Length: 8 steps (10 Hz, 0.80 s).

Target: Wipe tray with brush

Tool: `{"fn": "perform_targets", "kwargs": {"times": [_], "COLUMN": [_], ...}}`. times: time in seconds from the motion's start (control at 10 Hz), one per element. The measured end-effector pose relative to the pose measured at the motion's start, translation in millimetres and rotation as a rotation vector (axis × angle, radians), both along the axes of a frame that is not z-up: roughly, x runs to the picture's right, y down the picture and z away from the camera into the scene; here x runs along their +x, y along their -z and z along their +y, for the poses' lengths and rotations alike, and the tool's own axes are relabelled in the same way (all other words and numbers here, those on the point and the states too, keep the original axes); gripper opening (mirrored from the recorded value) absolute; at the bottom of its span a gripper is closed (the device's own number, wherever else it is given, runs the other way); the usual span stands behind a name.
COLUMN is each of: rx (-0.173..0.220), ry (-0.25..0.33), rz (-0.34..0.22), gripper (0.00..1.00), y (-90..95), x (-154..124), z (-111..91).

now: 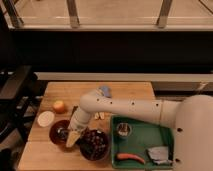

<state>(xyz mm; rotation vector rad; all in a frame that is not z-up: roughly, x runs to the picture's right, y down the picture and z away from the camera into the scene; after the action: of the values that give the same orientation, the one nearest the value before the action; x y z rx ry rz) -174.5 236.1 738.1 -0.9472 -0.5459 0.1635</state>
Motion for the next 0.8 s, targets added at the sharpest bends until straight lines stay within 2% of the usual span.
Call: {"fn": "perform_targets", "kwargs": {"times": [0.2, 0.3, 0.6, 0.8], "rx": [-0.018, -0.022, 0.004, 0.032], "ry": [0.009, 0.012, 0.042, 0.049], "rz": [-0.004, -0.006, -0.013, -0.021], "gripper": [0.62, 0.55, 0.25, 0.04], "y": [-4.3, -5.2, -1.5, 6.1], "x": [-2.3, -3.3, -6.7, -8.4], "z": [7.9, 10.2, 12.3, 6.2]}}
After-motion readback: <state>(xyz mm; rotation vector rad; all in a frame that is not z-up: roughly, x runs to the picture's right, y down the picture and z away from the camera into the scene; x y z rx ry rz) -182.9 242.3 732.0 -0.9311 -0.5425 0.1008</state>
